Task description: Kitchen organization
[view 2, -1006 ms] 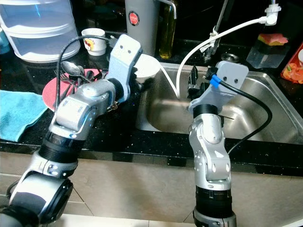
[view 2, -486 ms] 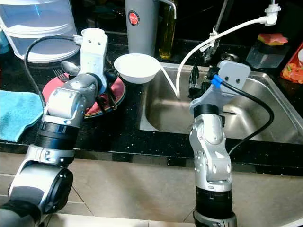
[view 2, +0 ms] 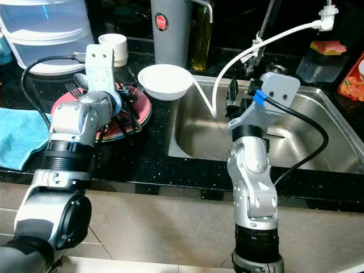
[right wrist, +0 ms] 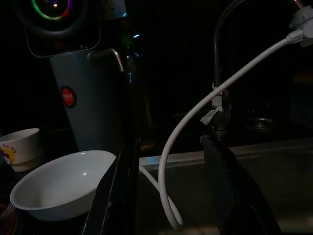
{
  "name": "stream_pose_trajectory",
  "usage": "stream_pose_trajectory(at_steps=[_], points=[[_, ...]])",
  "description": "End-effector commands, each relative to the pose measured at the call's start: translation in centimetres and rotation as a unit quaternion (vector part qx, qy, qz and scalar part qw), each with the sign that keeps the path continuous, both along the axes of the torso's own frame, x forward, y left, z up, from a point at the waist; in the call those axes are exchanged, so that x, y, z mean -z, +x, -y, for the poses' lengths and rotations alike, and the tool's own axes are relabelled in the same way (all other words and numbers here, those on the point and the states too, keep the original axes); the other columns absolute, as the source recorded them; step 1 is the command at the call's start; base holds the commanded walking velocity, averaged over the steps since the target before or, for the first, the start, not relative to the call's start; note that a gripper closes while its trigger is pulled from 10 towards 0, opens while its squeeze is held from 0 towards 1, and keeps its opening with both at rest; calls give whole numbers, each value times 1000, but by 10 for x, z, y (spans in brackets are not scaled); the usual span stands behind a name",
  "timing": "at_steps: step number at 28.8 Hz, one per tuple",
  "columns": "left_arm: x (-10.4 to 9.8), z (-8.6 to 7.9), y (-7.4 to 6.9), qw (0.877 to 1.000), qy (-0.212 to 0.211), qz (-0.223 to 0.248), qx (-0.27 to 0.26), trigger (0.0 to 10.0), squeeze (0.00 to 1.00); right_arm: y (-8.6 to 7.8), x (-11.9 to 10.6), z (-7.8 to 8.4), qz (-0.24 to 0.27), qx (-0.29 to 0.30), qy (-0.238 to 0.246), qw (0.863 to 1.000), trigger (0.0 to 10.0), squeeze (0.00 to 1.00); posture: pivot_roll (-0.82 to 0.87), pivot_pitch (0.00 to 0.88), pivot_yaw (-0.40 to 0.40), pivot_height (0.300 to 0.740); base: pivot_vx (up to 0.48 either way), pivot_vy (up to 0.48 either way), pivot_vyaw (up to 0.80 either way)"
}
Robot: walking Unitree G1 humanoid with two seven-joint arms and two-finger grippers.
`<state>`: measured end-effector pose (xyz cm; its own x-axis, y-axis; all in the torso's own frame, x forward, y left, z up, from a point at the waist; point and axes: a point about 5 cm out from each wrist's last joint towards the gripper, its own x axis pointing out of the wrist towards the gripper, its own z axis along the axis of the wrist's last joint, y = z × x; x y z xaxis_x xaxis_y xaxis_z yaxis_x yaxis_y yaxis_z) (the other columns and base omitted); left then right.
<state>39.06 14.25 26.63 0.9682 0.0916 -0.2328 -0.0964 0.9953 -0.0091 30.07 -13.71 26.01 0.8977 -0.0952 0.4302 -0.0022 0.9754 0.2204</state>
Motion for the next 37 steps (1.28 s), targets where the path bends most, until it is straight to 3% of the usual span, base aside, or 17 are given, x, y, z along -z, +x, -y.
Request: stream_pose_trajectory(at_steps=[1,2,3,4,6,7,22,26,28,31,33,35,37], points=[[4,2,1,1000,-9,-18,-4,9647,0,0,2,3,-5,10,3,1000,10000,0,194,0,-29,740,0,0,0],[4,1,2,1000,-10,-17,-5,8275,0,-1,2,4,-4,11,3,1000,10000,0,193,0,-26,740,0,0,0],[4,1,2,1000,-11,-17,-6,8275,0,-1,2,4,-4,11,3,1000,10000,0,193,0,-26,740,0,0,0],[3,0,2,1000,-9,-15,-7,3020,0,-1,2,4,-4,11,3,1000,10000,0,193,0,-27,740,0,0,0],[3,0,2,1000,-8,-13,-8,3020,0,-1,2,4,-4,11,3,1000,10000,0,196,0,-29,740,0,0,0],[3,-1,3,1000,-8,-14,-9,0,0,-1,2,4,-4,11,3,1000,10000,0,196,0,-30,740,0,0,0],[3,-5,6,1000,-9,-18,-23,0,0,1,2,2,-4,5,2,1000,10000,0,204,0,-42,740,0,0,0],[-11,-4,7,999,11,32,-20,0,0,2,1,2,-4,3,1,1000,10000,0,205,0,-41,740,0,0,0],[-23,0,6,996,44,80,-12,10000,0,2,2,2,-3,3,0,1000,10000,0,205,0,-37,740,0,0,0],[-33,9,4,991,62,119,12,10000,0,3,0,2,-1,6,3,1000,10000,0,201,0,-37,740,0,0,0],[-36,22,2,988,52,133,54,10000,0,3,-1,1,2,4,1,1000,10000,0,200,0,-37,740,0,0,0],[-41,43,-6,978,53,161,124,10000,0,2,0,3,-1,6,0,1000,10000,0,200,0,-40,740,0,0,0],[-42,50,-10,972,57,171,151,10000,0,2,1,3,-2,6,0,1000,10000,0,196,0,-40,740,0,0,0]])
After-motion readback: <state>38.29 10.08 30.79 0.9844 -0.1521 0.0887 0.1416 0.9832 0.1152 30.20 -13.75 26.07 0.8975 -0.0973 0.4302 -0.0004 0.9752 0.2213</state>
